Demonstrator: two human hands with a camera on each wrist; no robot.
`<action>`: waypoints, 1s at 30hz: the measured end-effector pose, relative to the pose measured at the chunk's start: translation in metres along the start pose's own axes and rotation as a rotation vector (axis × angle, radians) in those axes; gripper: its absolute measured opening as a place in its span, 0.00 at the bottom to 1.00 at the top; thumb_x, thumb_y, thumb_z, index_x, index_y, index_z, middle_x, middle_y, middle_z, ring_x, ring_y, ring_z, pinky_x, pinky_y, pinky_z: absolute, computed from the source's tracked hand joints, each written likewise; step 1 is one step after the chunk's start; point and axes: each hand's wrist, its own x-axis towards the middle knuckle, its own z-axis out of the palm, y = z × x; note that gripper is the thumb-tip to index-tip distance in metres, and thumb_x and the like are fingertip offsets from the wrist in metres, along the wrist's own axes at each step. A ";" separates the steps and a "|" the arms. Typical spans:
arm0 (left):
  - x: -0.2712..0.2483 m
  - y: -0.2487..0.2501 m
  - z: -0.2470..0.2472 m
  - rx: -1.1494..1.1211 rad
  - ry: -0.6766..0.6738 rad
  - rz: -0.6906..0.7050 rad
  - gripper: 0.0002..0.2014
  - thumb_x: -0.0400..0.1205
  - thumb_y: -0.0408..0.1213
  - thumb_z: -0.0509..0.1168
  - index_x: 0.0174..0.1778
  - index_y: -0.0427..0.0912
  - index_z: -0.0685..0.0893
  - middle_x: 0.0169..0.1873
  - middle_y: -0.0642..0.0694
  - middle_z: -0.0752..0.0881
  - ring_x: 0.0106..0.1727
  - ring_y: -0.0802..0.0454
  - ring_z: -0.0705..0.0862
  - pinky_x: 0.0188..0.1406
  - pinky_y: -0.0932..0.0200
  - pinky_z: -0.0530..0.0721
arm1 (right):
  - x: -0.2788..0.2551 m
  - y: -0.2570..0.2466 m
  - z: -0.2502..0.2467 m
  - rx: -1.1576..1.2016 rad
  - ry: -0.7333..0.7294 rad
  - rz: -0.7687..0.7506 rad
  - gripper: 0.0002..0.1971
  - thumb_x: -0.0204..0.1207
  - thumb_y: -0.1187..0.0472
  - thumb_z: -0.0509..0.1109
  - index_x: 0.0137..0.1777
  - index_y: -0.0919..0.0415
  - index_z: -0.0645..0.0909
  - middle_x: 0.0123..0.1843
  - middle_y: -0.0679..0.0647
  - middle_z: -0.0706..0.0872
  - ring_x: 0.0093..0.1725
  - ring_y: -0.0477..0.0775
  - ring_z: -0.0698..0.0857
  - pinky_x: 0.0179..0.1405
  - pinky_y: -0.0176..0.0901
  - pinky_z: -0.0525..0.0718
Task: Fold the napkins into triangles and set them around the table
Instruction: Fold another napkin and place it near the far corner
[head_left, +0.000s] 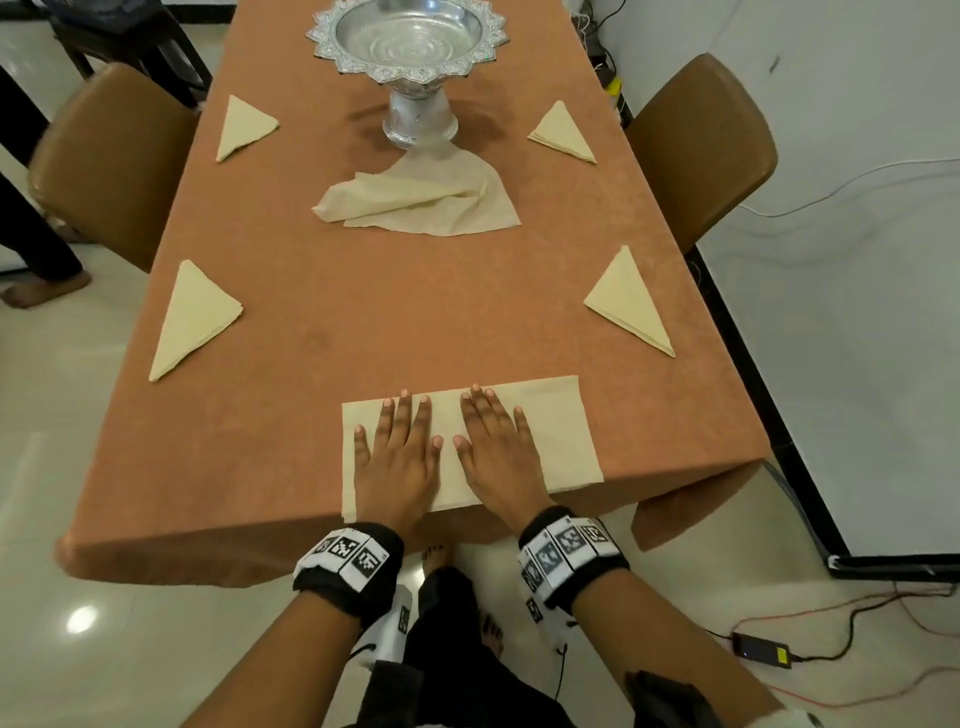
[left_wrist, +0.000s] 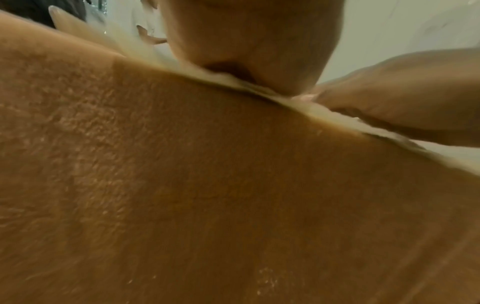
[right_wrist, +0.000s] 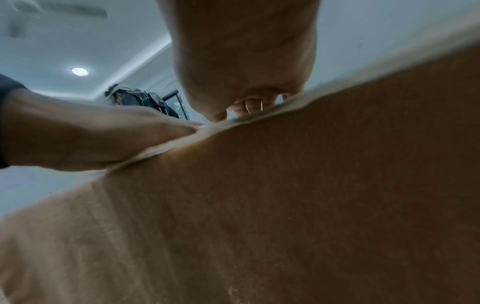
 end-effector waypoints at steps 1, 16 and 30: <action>0.002 -0.003 0.004 0.008 0.005 -0.001 0.35 0.80 0.56 0.28 0.85 0.52 0.50 0.84 0.51 0.49 0.85 0.51 0.47 0.80 0.38 0.46 | 0.002 0.003 0.005 -0.047 -0.017 0.006 0.29 0.85 0.47 0.42 0.84 0.56 0.46 0.86 0.51 0.49 0.84 0.50 0.47 0.80 0.54 0.41; 0.006 -0.006 0.016 0.003 0.070 -0.002 0.31 0.83 0.54 0.34 0.84 0.53 0.52 0.84 0.52 0.51 0.84 0.51 0.50 0.80 0.36 0.48 | 0.007 0.007 0.004 -0.032 0.003 -0.007 0.34 0.79 0.42 0.32 0.84 0.55 0.46 0.85 0.50 0.48 0.84 0.49 0.48 0.82 0.59 0.42; 0.023 0.074 0.015 -0.049 -0.004 0.133 0.31 0.84 0.52 0.32 0.85 0.49 0.46 0.84 0.51 0.46 0.85 0.53 0.44 0.80 0.40 0.39 | 0.000 0.103 -0.011 -0.101 0.112 0.237 0.37 0.77 0.40 0.33 0.84 0.54 0.48 0.86 0.48 0.47 0.84 0.48 0.46 0.80 0.60 0.43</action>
